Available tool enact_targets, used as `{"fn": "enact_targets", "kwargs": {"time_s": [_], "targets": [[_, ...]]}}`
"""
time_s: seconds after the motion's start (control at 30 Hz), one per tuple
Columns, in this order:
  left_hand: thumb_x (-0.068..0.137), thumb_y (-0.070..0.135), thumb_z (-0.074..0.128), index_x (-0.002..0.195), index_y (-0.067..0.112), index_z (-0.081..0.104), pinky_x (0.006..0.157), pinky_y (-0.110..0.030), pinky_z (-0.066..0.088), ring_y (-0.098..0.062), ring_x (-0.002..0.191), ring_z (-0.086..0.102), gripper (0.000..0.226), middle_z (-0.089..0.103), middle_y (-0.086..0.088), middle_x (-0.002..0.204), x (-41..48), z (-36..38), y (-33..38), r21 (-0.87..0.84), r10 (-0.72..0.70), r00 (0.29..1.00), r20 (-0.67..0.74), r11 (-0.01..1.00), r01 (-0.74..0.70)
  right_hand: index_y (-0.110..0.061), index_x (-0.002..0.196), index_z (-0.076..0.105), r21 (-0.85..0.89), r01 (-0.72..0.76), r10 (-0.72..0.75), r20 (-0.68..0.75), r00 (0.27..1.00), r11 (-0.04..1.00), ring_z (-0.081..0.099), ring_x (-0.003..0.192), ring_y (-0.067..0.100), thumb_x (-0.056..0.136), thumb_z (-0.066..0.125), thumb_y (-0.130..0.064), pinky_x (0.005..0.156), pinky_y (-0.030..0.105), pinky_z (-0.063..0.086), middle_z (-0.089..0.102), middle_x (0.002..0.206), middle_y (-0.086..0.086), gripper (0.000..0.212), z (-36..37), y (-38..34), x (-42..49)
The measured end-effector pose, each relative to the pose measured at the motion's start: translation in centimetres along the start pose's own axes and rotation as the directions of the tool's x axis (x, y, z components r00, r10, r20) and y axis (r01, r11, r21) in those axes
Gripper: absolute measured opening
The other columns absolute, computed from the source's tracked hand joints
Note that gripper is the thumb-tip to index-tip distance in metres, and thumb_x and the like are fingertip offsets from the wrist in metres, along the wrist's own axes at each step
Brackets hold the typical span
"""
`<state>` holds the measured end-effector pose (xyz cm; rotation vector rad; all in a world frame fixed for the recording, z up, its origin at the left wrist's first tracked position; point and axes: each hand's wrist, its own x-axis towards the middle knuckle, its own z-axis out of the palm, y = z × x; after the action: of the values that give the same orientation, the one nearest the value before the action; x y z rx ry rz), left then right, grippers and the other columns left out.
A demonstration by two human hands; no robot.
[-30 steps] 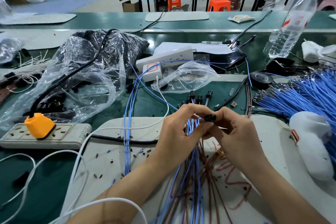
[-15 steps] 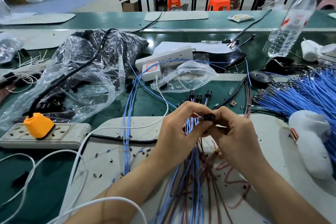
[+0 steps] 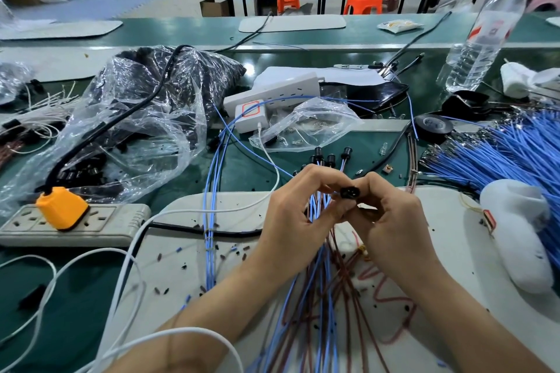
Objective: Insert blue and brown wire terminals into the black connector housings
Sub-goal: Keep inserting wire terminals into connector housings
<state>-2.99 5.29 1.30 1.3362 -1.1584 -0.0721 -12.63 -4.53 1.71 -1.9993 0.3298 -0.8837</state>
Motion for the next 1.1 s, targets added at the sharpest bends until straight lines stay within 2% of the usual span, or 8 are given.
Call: {"fn": "enact_targets", "kwargs": {"time_s": [0.13,0.3,0.4,0.57,0.67,0.77,1.0,1.1], "targets": [[0.083,0.007,0.069,0.098,0.010,0.063,0.083,-0.031,0.052,-0.017,0.090,0.063,0.016,0.064,-0.002,0.095,0.1,-0.1,0.1,0.003,0.040,0.999,-0.006,0.999,-0.040,0.002,0.081,0.063,0.003,0.028,-0.028,-0.003,1.000,1.000,0.066,0.071,0.013,0.077,0.070,0.011,0.064,0.016,0.053,0.068,0.075,0.008,0.012,0.0,0.1,0.1],[0.082,0.010,0.068,0.098,0.016,0.061,0.084,-0.032,0.051,-0.017,0.090,0.063,0.018,0.063,0.001,0.095,0.0,0.0,0.4,-0.017,0.052,0.999,-0.004,0.998,-0.052,0.003,0.079,0.061,0.038,0.040,-0.040,0.008,0.999,0.998,0.064,0.067,0.012,0.078,0.070,0.009,0.061,0.014,0.051,0.067,0.073,0.006,0.011,-0.1,0.2,0.0],[0.079,0.001,0.071,0.096,0.009,0.063,0.084,-0.026,0.050,-0.015,0.090,0.063,0.020,0.063,-0.004,0.093,0.0,0.1,0.4,0.032,0.109,0.994,-0.013,0.994,-0.109,-0.007,0.077,0.060,0.037,0.046,-0.048,0.034,0.998,0.998,0.057,0.062,0.003,0.076,0.065,-0.003,0.058,0.008,0.043,0.061,0.069,-0.007,0.007,0.0,0.2,0.2],[0.078,-0.004,0.071,0.092,-0.001,0.065,0.083,-0.020,0.048,-0.012,0.090,0.062,0.016,0.064,-0.007,0.092,0.1,0.0,0.6,0.138,0.179,0.984,0.019,0.974,-0.180,-0.024,0.074,0.054,0.071,0.024,-0.026,0.032,0.999,0.997,0.053,0.060,-0.001,0.073,0.062,-0.005,0.057,0.006,0.039,0.057,0.063,-0.011,0.020,0.0,0.2,0.3],[0.080,-0.001,0.069,0.098,0.004,0.065,0.083,-0.020,0.048,-0.009,0.090,0.062,0.019,0.063,-0.003,0.094,0.3,-0.1,0.8,0.112,0.148,0.989,0.010,0.983,-0.148,-0.018,0.078,0.056,0.168,-0.029,0.021,0.046,0.999,0.985,0.060,0.063,0.005,0.076,0.065,-0.003,0.059,0.017,0.050,0.062,0.070,-0.007,0.018,0.2,0.2,0.1],[0.082,-0.001,0.068,0.104,0.010,0.064,0.083,-0.017,0.046,-0.009,0.091,0.062,0.025,0.063,-0.005,0.097,0.4,-0.3,1.1,0.126,0.165,0.986,0.001,0.978,-0.164,-0.029,0.084,0.058,0.144,0.022,-0.024,0.014,1.000,0.989,0.065,0.069,0.020,0.075,0.064,-0.006,0.064,0.033,0.057,0.063,0.074,-0.007,0.025,0.2,-0.2,0.0],[0.084,0.006,0.068,0.099,0.013,0.066,0.087,-0.030,0.050,-0.020,0.096,0.063,0.017,0.067,-0.001,0.100,0.1,0.0,1.0,0.091,0.144,0.989,0.016,0.985,-0.145,-0.018,0.081,0.064,0.028,0.068,-0.067,-0.033,0.997,0.997,0.063,0.071,0.012,0.076,0.065,-0.004,0.065,0.027,0.054,0.066,0.078,-0.001,0.014,-0.4,0.1,0.2],[0.083,0.005,0.068,0.099,0.016,0.067,0.084,-0.021,0.046,-0.012,0.092,0.060,0.020,0.066,0.009,0.095,0.0,0.2,0.6,0.071,0.069,0.998,-0.003,0.995,-0.068,-0.026,0.076,0.064,0.007,0.016,-0.016,-0.030,0.999,1.000,0.062,0.066,0.005,0.074,0.069,0.001,0.063,0.019,0.051,0.067,0.073,-0.007,0.028,-0.5,0.4,0.4]]}}
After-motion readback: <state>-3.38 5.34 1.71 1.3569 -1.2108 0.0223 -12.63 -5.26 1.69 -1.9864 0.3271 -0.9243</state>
